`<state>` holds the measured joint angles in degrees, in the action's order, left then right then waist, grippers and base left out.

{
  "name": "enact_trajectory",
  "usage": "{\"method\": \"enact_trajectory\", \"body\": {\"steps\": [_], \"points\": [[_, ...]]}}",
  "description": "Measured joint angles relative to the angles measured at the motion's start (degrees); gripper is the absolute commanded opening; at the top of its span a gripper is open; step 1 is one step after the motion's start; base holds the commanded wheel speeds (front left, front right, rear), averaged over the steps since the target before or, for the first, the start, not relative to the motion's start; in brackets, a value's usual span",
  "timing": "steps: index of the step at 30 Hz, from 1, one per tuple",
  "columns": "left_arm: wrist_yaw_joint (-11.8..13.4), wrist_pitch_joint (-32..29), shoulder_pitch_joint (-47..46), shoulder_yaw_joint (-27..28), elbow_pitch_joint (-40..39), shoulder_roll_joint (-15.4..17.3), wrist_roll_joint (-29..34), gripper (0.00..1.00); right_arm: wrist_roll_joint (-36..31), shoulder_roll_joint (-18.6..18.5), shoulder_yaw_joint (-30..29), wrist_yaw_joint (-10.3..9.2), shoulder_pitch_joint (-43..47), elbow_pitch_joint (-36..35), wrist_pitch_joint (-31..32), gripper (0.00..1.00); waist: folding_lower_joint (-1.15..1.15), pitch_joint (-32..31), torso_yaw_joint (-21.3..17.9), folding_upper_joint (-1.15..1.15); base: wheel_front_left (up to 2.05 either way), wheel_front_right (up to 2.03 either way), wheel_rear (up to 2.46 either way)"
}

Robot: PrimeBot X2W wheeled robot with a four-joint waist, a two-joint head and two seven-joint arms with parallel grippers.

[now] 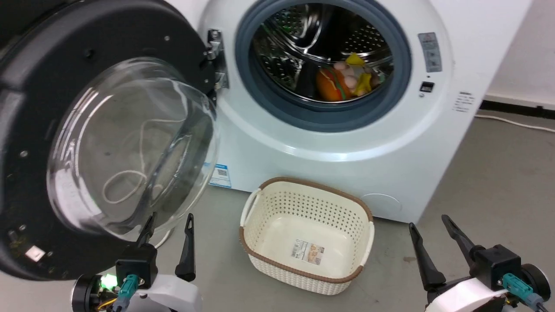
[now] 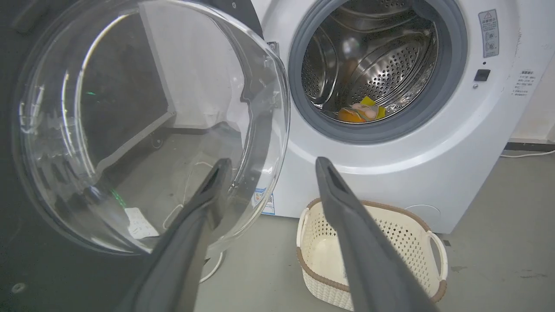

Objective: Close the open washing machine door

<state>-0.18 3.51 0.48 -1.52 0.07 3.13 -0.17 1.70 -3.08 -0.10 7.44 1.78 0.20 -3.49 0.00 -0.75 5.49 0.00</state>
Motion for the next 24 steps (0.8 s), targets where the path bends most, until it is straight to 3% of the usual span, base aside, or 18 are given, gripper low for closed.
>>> {"method": "enact_trajectory", "body": {"steps": [24], "points": [[1.4, 2.8, 1.4, 0.7, -3.5, 0.5, -0.5, 1.0, 0.2, 0.0, 5.1, 0.0, -1.3, 2.1, -2.8, 1.0, 0.0, 0.6, 7.8, 0.0, 0.0, 0.0, 0.0]]}}
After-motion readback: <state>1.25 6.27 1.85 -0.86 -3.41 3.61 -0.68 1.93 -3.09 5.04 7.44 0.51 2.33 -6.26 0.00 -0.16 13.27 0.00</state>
